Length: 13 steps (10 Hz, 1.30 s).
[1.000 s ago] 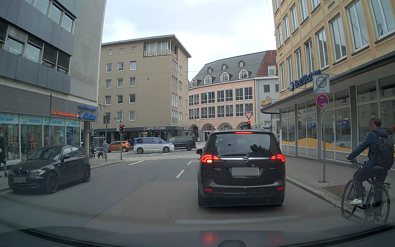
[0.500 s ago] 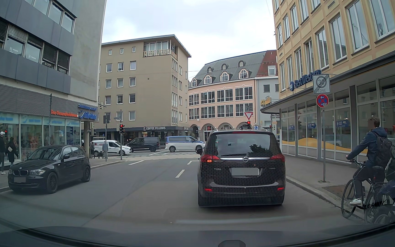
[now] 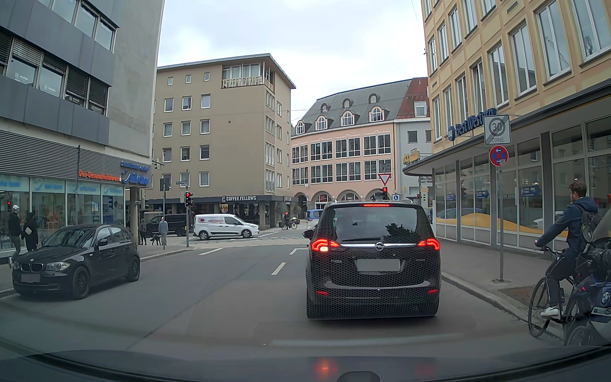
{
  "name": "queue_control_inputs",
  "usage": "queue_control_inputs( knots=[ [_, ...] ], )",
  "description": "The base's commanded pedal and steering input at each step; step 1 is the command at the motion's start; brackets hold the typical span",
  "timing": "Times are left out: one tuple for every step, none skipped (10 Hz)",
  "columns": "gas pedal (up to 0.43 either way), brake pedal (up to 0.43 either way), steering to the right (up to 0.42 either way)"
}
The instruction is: Follow the waypoints while adhering to traffic rules and regulations
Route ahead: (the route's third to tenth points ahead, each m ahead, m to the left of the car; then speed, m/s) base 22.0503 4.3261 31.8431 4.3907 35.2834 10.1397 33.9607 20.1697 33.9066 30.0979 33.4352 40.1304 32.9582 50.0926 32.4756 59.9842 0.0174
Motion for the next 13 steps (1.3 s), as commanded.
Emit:
queue_control_inputs(
  knots=[
    [0.000,0.238,-0.034],
    [0.000,0.238,-0.034],
    [0.000,0.238,-0.034],
    [0.000,0.238,-0.034],
    [0.000,0.238,-0.034],
    [0.000,0.238,-0.034],
    [0.000,0.238,-0.034],
    [0.000,0.238,-0.034],
    [0.000,0.238,-0.034],
    [0.000,0.238,-0.034],
    [0.000,0.238,-0.034],
    [0.000,0.238,-0.034],
    [0.000,0.238,-0.033]
  ],
)
